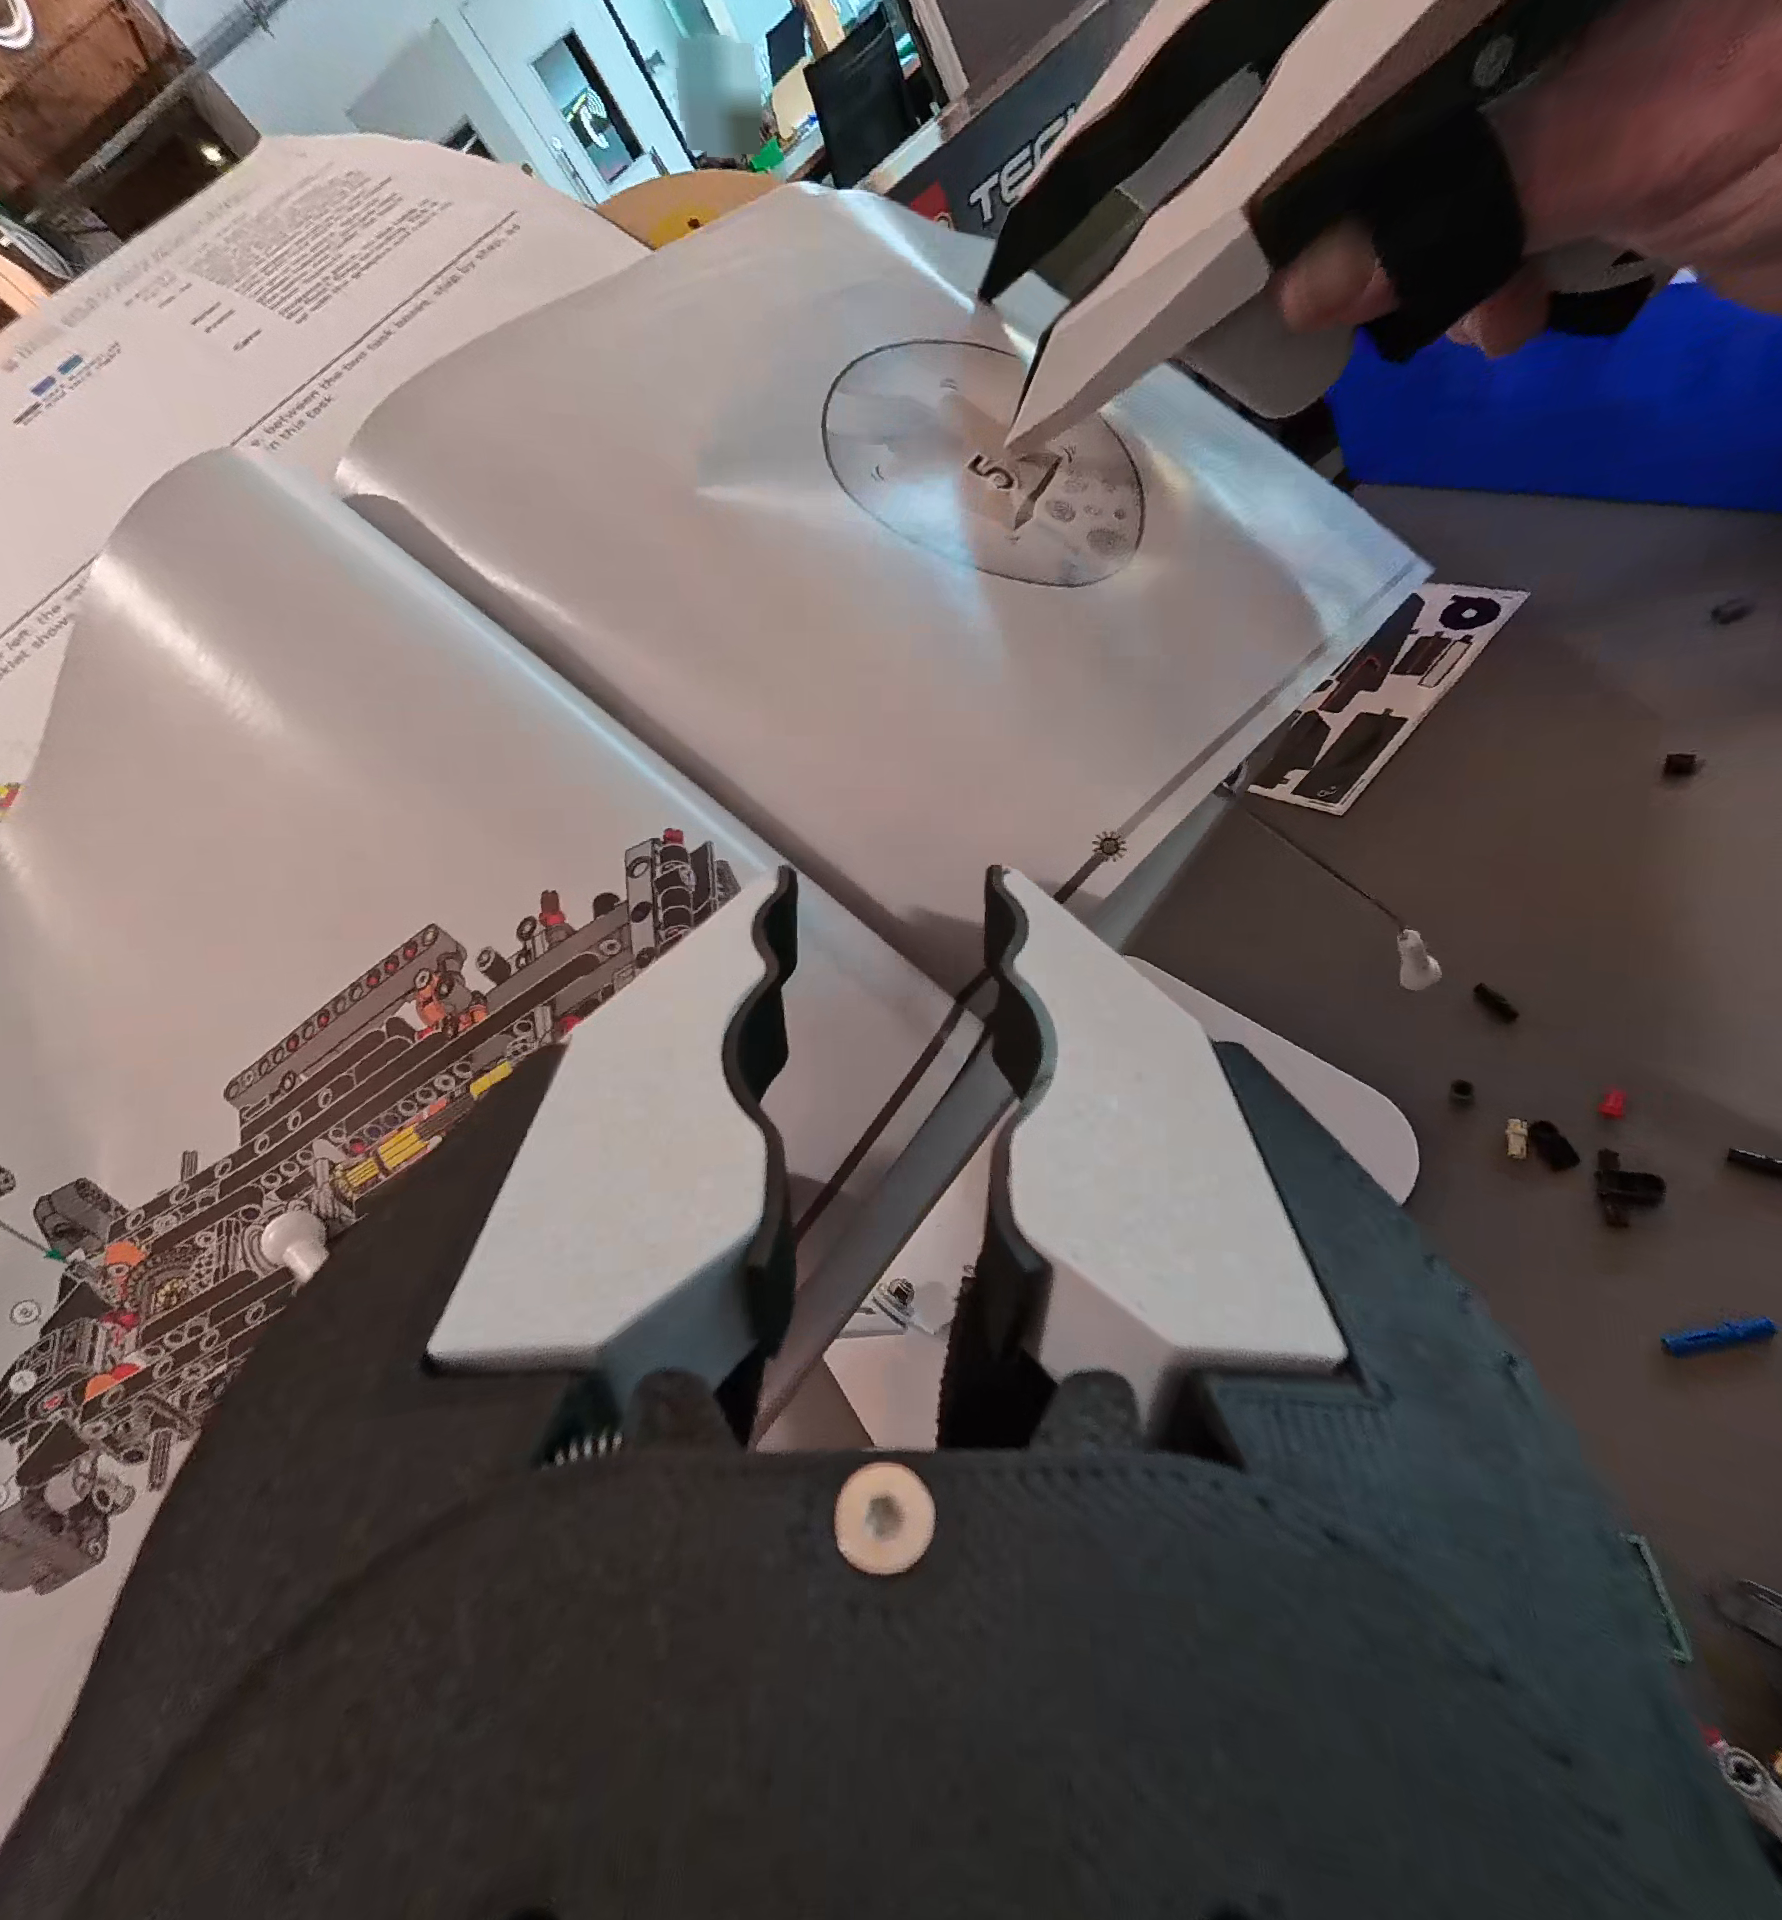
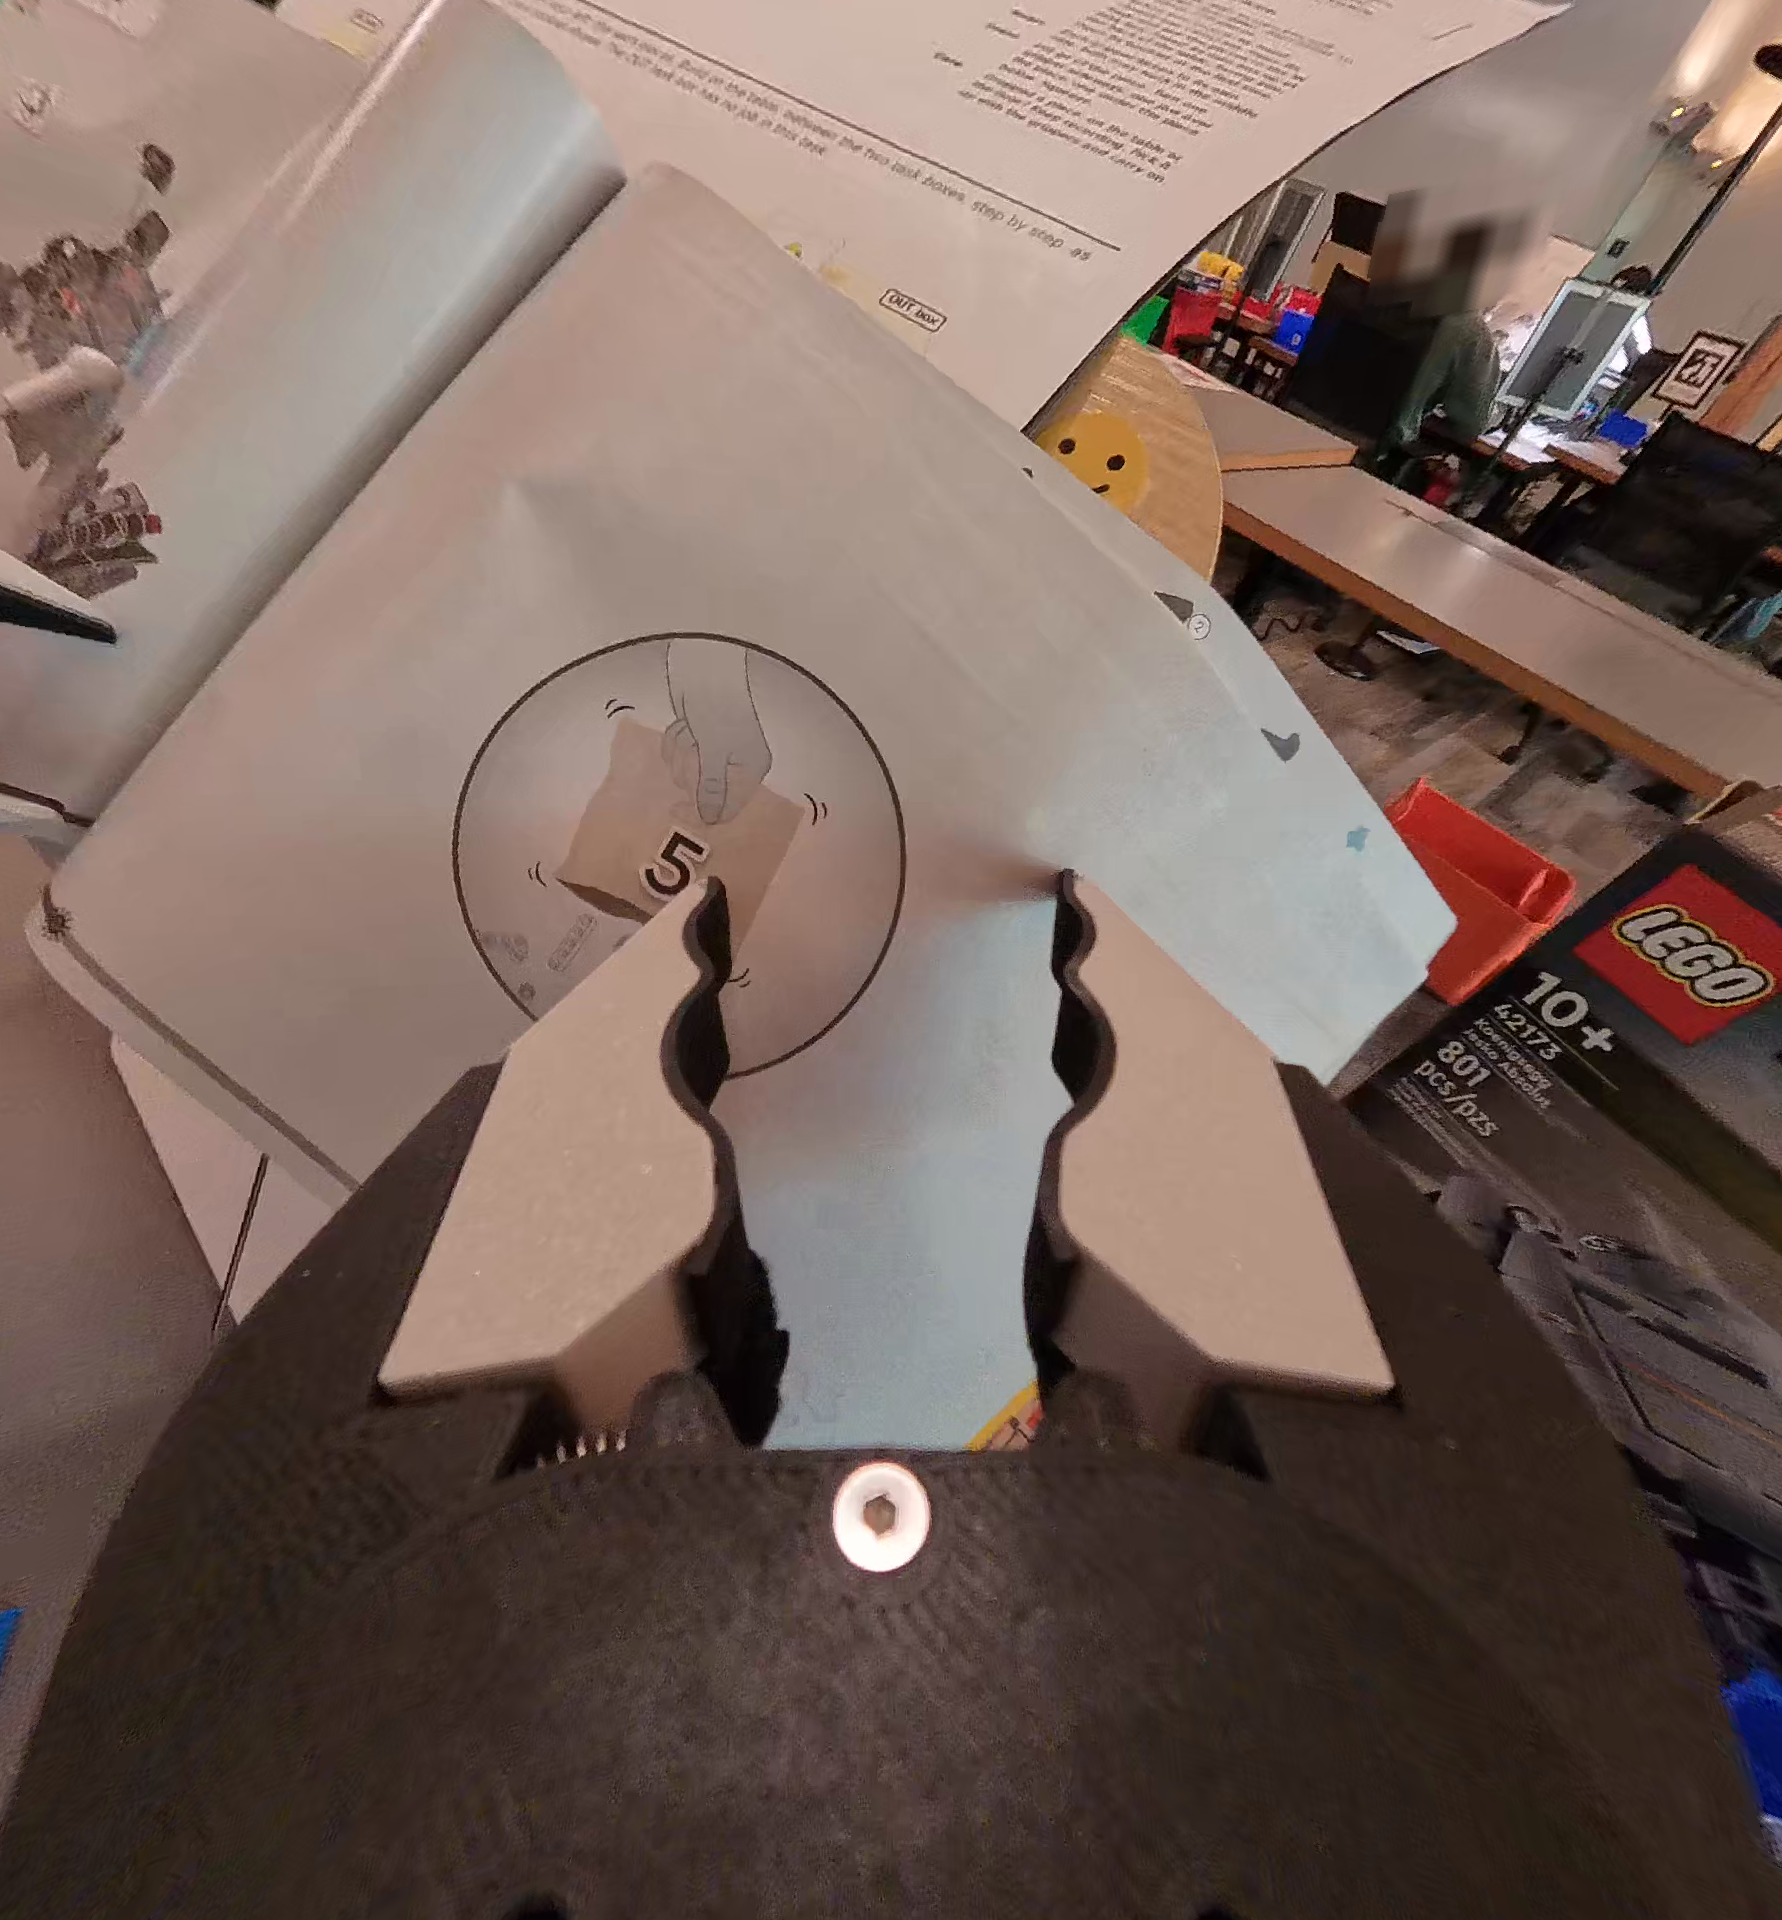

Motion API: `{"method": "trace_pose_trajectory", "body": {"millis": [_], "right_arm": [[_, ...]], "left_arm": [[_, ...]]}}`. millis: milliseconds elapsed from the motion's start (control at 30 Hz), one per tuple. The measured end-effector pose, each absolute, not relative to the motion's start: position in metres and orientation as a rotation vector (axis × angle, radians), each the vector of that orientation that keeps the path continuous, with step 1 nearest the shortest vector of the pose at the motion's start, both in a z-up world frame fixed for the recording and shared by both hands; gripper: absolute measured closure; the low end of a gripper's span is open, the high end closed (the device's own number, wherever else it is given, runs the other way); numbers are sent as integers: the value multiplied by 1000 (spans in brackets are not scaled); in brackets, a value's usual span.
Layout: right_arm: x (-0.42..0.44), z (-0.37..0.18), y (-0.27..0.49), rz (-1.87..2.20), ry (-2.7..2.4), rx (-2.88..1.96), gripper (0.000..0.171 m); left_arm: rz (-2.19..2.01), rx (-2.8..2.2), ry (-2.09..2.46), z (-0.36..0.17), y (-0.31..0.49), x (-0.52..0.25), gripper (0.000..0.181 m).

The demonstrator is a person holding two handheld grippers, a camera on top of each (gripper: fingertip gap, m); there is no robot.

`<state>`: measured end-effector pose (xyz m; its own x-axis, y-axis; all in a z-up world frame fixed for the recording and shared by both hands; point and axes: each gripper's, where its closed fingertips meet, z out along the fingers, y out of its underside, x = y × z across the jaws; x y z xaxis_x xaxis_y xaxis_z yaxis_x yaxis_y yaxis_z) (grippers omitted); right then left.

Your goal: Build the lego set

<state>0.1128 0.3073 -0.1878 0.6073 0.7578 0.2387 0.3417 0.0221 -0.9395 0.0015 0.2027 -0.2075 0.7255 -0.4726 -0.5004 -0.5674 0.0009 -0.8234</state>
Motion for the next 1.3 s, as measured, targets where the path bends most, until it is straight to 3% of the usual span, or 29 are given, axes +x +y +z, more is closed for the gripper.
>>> {"method": "trace_pose_trajectory", "body": {"millis": [200, 400, 667, 900, 1200, 1300], "right_arm": [[112, -189, 305, 356, -982, -1576, 126], [103, -195, 298, 255, -1067, -1531, 171], [93, -200, 290, 341, -1118, -1563, 171], [92, -203, 286, 416, -1141, -1581, 171], [93, -201, 282, 495, -1158, -1575, 170], [108, -190, 277, 539, -1101, -1563, 153]], "left_arm": [[122, -1650, 891, -215, 202, 6, 147], [128, -1655, 899, -217, 203, 7, 147], [276, -1444, 1081, -191, 189, 50, 144], [522, -1361, 1464, -230, 190, 95, 148], [556, -1429, 1464, -242, 197, 82, 176], [549, -1449, 1416, -238, 204, 79, 181]]}}
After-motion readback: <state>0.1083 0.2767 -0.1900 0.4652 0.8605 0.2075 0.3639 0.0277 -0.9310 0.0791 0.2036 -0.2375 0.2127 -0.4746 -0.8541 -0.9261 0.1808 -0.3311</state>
